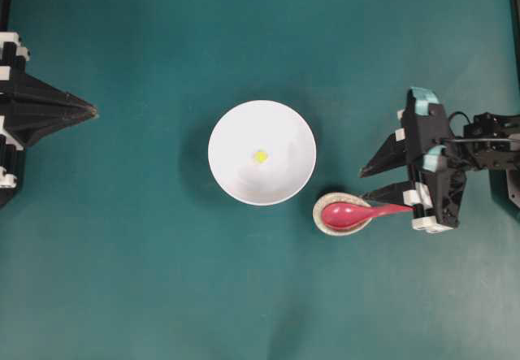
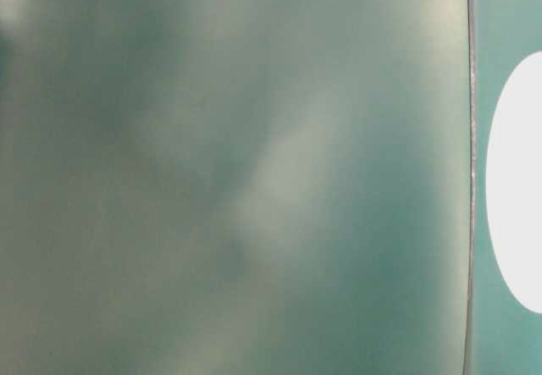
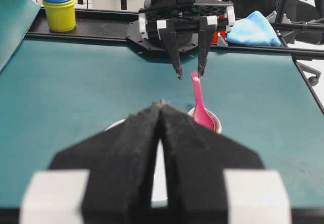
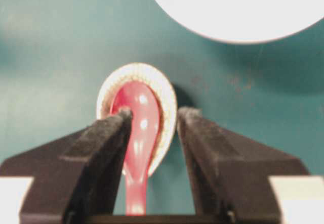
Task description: Scoop the yellow hexagonal prism block from the bowl with a spoon using the right arm.
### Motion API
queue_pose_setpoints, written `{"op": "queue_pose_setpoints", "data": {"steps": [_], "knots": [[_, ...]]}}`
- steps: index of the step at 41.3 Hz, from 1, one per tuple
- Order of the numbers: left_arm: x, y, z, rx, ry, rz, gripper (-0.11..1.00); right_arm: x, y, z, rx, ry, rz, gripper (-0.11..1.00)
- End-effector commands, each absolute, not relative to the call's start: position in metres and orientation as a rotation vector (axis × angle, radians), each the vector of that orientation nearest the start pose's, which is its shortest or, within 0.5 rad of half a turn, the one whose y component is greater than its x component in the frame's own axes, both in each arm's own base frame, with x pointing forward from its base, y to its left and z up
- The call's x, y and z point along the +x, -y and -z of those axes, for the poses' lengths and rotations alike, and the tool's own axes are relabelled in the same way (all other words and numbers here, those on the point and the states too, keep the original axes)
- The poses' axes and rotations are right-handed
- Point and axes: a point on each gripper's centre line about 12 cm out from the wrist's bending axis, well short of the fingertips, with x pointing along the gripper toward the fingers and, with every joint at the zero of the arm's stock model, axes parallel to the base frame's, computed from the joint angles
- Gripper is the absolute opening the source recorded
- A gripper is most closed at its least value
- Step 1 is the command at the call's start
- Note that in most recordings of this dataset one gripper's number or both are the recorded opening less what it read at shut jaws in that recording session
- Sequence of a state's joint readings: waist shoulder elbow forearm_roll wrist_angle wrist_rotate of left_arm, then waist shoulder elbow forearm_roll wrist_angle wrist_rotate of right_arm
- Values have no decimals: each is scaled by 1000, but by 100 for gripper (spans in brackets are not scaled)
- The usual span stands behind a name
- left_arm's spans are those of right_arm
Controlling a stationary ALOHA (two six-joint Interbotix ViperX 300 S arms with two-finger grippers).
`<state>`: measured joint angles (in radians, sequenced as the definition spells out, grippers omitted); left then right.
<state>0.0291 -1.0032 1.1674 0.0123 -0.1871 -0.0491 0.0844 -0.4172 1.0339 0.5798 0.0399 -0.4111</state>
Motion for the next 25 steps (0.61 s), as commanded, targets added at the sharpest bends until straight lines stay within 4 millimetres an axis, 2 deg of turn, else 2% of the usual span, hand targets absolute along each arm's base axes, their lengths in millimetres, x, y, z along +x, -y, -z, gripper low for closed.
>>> {"op": "queue_pose_setpoints", "data": {"steps": [1, 11, 25], "knots": [[194, -6, -301, -42, 51, -27, 0, 269, -30, -187, 133, -586, -45, 52], [193, -6, -302, -44, 56, -27, 0, 257, -34, -180, 133, -507, -13, 62], [193, -6, -300, -44, 48, -27, 0, 239, -40, -167, 73, -406, -5, 62]]}}
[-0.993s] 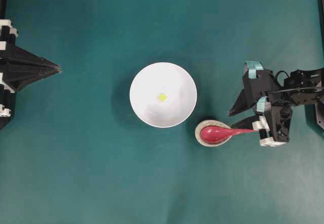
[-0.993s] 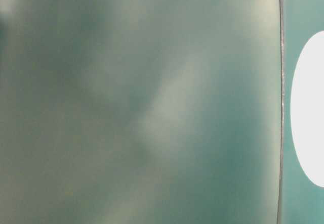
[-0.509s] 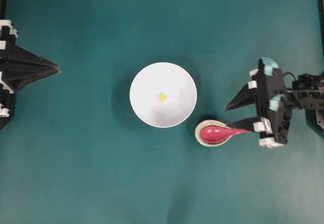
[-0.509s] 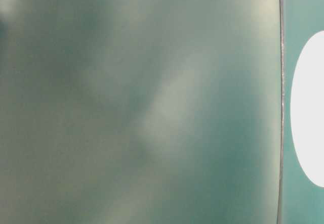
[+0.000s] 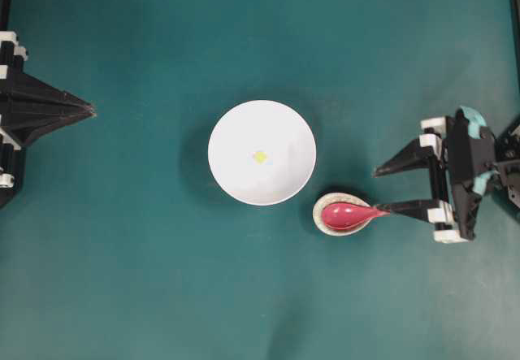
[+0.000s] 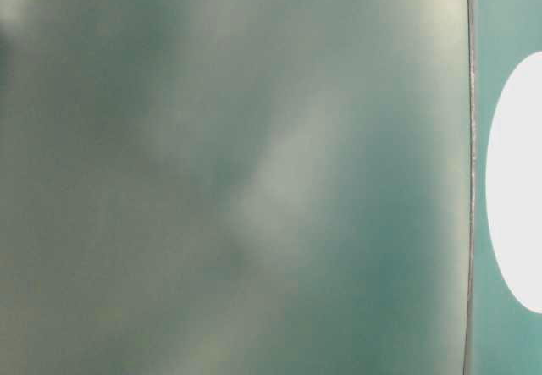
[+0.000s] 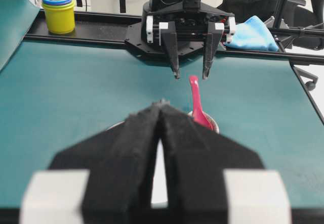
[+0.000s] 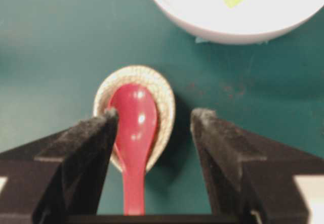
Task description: Scoop the yellow hexagonal prism block from the bowl with a spoon using the right arm.
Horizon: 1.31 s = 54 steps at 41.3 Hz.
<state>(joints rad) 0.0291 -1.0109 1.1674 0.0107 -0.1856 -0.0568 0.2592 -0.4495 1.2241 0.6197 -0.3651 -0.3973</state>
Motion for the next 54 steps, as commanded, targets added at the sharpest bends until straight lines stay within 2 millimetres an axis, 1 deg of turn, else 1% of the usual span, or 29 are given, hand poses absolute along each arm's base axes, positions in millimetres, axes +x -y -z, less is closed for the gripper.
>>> {"op": "queue_pose_setpoints", "data": {"steps": [1, 8, 15, 23, 35, 42, 54], "knots": [[193, -5, -300, -44, 47, -26, 0, 238, -40, -167, 67, -397, -4, 62], [193, -6, -299, -32, 40, -27, 0, 230, -39, -161, 42, -367, 6, 62], [193, -6, -295, -25, 14, -28, 0, 225, -41, -150, 14, -372, 7, 62], [193, -6, -294, -25, 8, -28, 0, 226, -47, -146, 29, -348, 4, 62], [193, -6, -291, -25, -6, -29, 0, 224, -63, -128, 81, -334, -19, 62], [193, -6, -290, -25, -9, -29, 0, 224, -66, -115, 63, -363, -24, 62], [193, -6, -289, -25, -12, -29, 0, 224, -67, -105, 21, -386, -41, 62]]}}
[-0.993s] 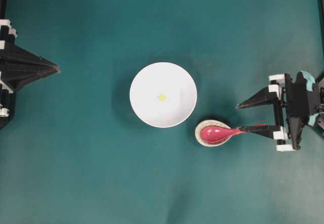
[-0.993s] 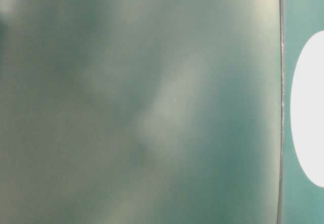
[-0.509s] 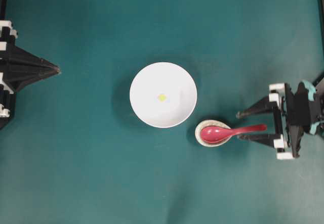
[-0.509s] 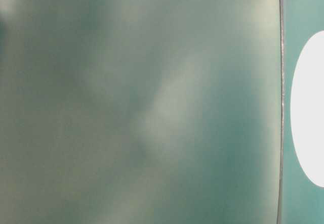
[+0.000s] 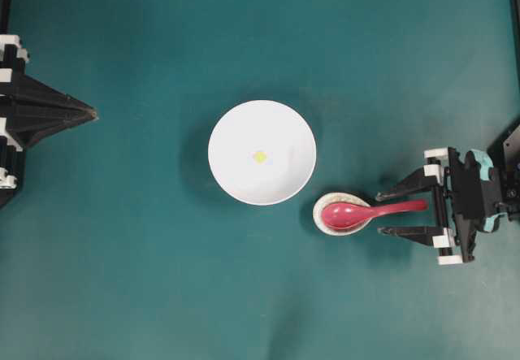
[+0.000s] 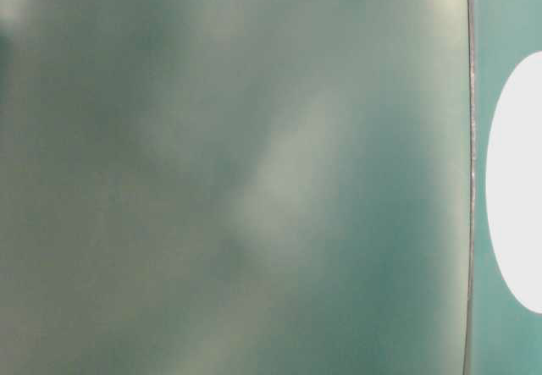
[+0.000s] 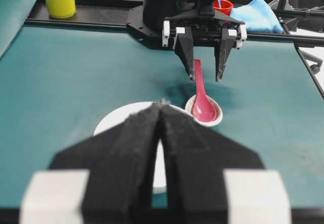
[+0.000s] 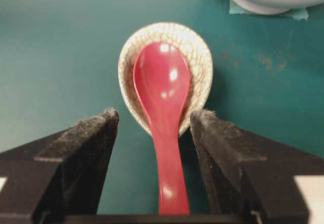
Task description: Scoop the yellow hexagonal prism block from the bowl with a spoon using the right arm.
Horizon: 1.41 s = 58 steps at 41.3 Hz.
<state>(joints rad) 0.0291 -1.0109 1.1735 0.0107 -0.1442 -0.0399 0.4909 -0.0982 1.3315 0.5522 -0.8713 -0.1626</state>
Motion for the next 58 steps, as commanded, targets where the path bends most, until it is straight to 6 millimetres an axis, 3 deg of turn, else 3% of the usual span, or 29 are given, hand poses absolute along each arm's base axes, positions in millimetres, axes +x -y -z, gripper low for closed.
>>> {"op": "queue_pose_setpoints", "data": {"steps": [1, 42, 58], "knots": [[193, -6, -289, -25, -10, -29, 0, 223, -67, -104, 21, -390, -40, 62], [194, -6, -287, -25, -17, -29, 0, 224, -68, -94, 50, -426, -39, 62], [194, -6, -287, -25, -20, -29, 0, 224, -68, -94, 49, -426, -37, 48]]}}
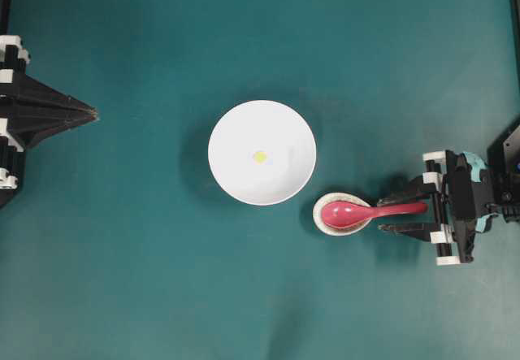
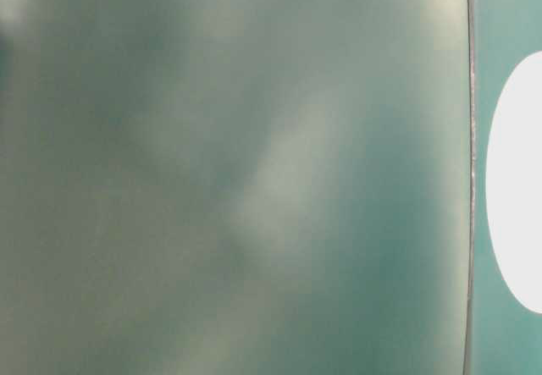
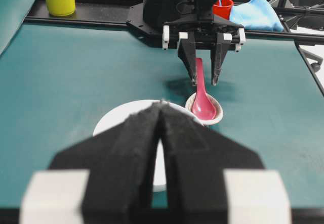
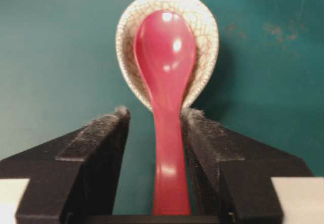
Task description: Scoop the yellow hexagonal prism block from the bowl with a spoon using the right arm.
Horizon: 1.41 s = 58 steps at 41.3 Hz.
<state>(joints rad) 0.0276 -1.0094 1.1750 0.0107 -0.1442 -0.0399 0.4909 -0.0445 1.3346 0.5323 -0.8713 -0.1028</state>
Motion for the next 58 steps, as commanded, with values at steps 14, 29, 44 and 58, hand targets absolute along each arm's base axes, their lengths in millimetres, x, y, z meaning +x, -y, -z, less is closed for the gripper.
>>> {"op": "queue_pose_setpoints", "data": {"steps": [14, 29, 44, 58], "knots": [[194, -6, -286, -25, -20, -29, 0, 225, -64, -94, 51, -424, -19, 47], [194, -6, -285, -25, -23, -29, 0, 225, -62, -94, 53, -424, -11, 47], [194, -6, -284, -25, -24, -29, 0, 226, -62, -95, 35, -415, -15, 47], [193, -6, -284, -25, -26, -29, 0, 226, -66, -96, 15, -412, -57, 47]]}}
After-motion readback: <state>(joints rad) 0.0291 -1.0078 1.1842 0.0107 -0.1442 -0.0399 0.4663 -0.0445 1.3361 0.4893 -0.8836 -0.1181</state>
